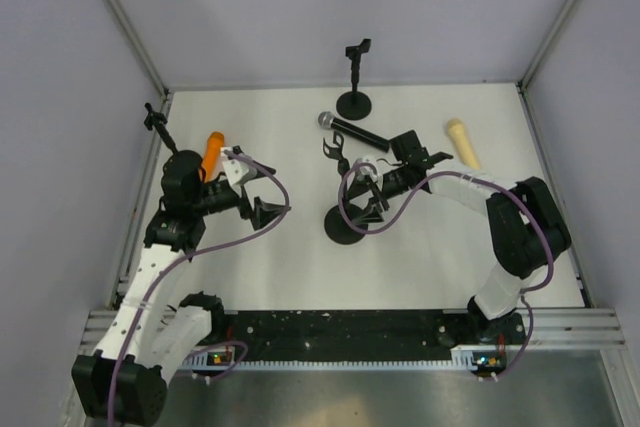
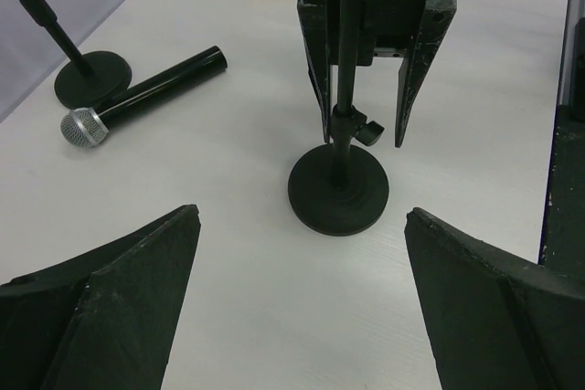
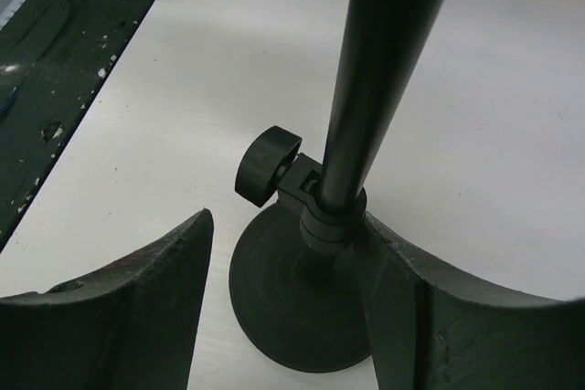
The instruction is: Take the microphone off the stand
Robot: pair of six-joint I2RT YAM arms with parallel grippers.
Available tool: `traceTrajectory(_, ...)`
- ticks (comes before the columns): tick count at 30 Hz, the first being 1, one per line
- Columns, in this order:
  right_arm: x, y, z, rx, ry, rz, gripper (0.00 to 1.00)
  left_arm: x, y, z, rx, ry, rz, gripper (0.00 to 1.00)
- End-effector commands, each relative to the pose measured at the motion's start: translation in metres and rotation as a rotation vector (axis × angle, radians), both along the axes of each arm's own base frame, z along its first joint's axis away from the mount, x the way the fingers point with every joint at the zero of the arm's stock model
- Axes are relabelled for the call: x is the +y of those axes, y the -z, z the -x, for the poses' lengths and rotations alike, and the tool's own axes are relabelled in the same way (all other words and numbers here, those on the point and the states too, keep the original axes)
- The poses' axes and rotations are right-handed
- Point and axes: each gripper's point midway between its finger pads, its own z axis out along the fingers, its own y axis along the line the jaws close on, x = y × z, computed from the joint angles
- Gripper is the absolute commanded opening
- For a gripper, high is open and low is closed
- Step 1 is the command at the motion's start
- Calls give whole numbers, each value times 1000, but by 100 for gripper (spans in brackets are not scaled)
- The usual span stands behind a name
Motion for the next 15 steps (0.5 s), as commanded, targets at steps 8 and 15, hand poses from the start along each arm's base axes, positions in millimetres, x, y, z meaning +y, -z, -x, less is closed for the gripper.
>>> traceTrajectory(8,14,-4,-6,14,15,-20,46,2,-12,-1,-44,5,40,99)
traceTrajectory(15,23,-4,-6,29,34,-20,34,5,-12,-3,-39,-8,52,99)
